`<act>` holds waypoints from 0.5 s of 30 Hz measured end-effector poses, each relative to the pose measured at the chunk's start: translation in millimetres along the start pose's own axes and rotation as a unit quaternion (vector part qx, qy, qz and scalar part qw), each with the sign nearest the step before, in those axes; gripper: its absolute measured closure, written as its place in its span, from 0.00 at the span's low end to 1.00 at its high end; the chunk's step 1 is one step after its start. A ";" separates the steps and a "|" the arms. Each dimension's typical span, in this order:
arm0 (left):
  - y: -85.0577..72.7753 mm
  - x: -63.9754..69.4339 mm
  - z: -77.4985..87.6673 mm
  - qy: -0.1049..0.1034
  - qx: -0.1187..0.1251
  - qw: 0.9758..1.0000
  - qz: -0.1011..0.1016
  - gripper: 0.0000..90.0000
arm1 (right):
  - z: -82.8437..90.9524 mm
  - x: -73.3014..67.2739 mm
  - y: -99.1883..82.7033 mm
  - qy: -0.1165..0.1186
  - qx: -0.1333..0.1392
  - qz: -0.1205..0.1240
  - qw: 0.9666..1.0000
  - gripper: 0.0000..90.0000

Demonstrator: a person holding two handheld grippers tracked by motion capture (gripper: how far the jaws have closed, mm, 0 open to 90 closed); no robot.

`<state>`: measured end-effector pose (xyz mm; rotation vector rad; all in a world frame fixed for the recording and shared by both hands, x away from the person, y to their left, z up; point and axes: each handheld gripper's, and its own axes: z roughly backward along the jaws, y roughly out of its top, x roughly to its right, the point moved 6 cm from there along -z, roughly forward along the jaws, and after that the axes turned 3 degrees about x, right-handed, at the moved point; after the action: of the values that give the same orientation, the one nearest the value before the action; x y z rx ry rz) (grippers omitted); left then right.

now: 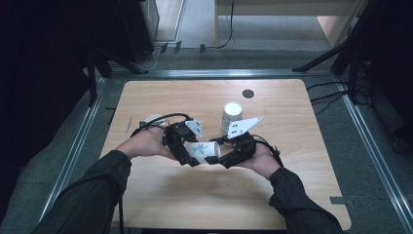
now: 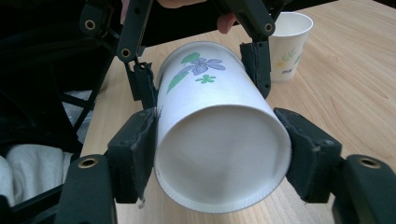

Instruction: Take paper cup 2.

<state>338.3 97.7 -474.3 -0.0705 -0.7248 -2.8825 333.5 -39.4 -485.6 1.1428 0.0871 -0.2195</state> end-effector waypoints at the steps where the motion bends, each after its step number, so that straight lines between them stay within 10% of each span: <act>1: -0.1 0.2 -0.2 -0.001 0.001 1.000 0.001 0.26 | 0.1 0.0 0.0 0.000 0.000 0.000 1.000 0.38; 15: 2.3 -1.1 5.6 -0.008 0.040 0.999 0.017 0.15 | 3.7 -0.1 2.1 -0.006 0.007 0.004 1.000 0.39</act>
<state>339.8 98.5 -468.4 -0.0936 -0.8324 -2.8205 333.8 -41.9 -482.2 1.1555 0.0701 -0.2195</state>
